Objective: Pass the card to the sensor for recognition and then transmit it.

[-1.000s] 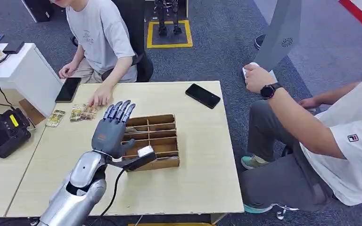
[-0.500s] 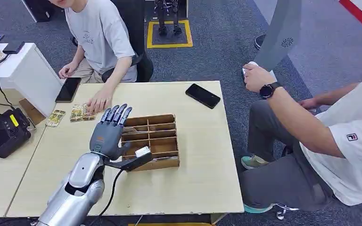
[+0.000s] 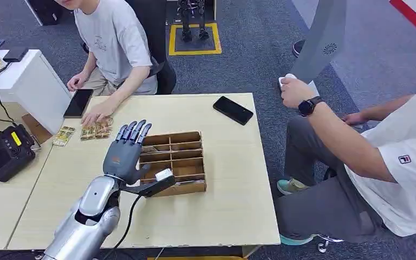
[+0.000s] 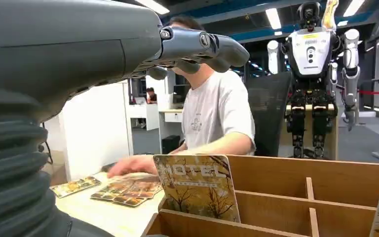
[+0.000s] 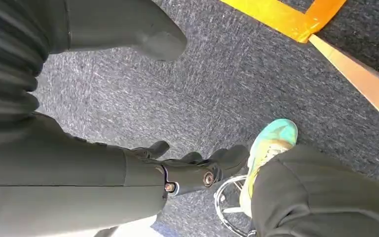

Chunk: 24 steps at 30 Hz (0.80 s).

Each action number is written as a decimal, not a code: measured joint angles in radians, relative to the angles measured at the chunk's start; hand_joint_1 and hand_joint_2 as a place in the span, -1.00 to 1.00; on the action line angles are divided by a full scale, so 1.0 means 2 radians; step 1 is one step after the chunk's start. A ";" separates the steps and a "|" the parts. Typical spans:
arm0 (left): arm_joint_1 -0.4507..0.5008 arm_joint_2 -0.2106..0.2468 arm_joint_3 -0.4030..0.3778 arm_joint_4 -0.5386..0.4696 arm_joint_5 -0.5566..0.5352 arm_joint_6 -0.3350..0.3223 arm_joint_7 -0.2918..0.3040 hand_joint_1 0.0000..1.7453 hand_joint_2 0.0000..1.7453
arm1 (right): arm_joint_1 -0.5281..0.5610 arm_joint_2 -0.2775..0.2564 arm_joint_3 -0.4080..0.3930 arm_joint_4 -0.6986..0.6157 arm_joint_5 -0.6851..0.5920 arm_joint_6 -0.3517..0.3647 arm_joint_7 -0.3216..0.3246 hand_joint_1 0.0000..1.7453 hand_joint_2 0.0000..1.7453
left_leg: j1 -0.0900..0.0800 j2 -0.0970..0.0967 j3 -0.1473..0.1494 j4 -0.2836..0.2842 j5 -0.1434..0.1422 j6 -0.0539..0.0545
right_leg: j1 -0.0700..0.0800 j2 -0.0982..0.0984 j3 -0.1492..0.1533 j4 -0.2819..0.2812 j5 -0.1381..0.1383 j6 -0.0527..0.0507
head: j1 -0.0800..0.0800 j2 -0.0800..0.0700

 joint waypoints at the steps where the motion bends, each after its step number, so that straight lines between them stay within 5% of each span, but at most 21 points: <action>1: 0.000 0.000 0.000 0.000 0.000 0.000 0.000 -1.00 1.00 | 0.000 0.000 0.000 0.000 0.000 0.000 0.000 -1.00 1.00 | 0.000 0.000 0.000 0.000 0.000 0.000 | 0.000 0.000 0.000 0.000 0.000 0.000 | 0.000 0.000; 2: 0.000 0.000 0.000 0.000 0.000 0.000 0.000 -1.00 1.00 | 0.000 0.000 0.001 0.000 0.000 0.000 0.000 -1.00 1.00 | 0.000 0.000 0.000 0.000 0.000 0.000 | 0.000 0.000 0.000 0.000 0.000 0.000 | 0.000 0.000; 3: 0.000 0.000 0.000 0.000 0.000 0.000 0.000 -0.54 1.00 | 0.001 0.000 0.002 -0.001 -0.001 0.000 0.000 -1.00 1.00 | 0.000 0.000 0.000 0.000 0.000 0.000 | 0.000 0.000 0.000 0.000 0.000 0.000 | 0.000 0.000; 4: 0.000 0.000 0.001 0.000 0.001 -0.001 0.001 0.60 1.00 | 0.001 0.000 0.003 -0.003 -0.003 0.001 0.002 -1.00 1.00 | 0.000 0.000 0.000 0.000 0.000 0.000 | 0.000 0.000 0.000 0.000 0.000 0.000 | 0.000 0.000; 5: 0.000 0.000 0.001 0.000 0.002 -0.001 0.001 0.98 1.00 | 0.002 0.000 0.004 -0.004 -0.005 0.002 0.002 -1.00 1.00 | 0.000 0.000 0.000 0.000 0.000 0.000 | 0.000 0.000 0.000 0.000 0.000 0.000 | 0.000 0.000; 24: 0.004 0.000 0.009 0.003 0.039 -0.010 -0.006 0.98 1.00 | 0.001 0.000 0.027 -0.008 -0.021 0.005 0.008 -1.00 1.00 | 0.000 0.000 0.000 0.000 0.000 0.000 | 0.000 0.000 0.000 0.000 0.000 0.000 | 0.000 0.000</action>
